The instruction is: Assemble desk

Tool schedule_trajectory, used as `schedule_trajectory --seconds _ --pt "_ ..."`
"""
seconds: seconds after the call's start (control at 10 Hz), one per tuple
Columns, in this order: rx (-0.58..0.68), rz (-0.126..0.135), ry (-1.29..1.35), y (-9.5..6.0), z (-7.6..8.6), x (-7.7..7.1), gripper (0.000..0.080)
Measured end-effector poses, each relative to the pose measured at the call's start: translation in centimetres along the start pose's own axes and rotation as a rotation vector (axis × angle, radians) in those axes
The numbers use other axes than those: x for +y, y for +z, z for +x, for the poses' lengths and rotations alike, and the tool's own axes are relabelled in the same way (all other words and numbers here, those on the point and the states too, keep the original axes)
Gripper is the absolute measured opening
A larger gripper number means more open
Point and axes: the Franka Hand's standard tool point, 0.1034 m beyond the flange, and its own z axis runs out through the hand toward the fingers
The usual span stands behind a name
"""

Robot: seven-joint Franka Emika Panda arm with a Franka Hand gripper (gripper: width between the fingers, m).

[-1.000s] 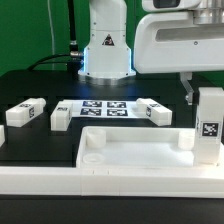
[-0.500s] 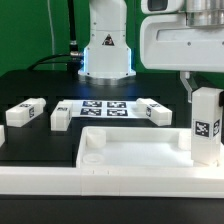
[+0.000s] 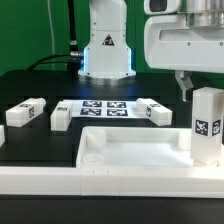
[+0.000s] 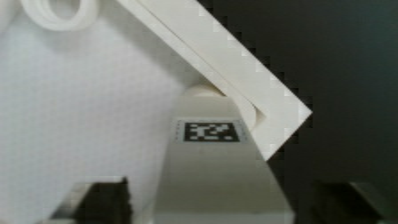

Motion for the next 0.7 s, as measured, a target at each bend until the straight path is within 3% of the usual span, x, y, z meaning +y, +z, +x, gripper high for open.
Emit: schedule_trajectory --seconds 0.1,0.2,0.7 --pt "0.004 -0.007 -0.112 -0.01 -0.03 -0.08 0.0614" --pt "0.003 -0.007 -0.2 0.05 -0.04 -0.06 0.0639" --pt "-0.004 -0.015 -0.705 0.56 0.05 0.02 0.0648"
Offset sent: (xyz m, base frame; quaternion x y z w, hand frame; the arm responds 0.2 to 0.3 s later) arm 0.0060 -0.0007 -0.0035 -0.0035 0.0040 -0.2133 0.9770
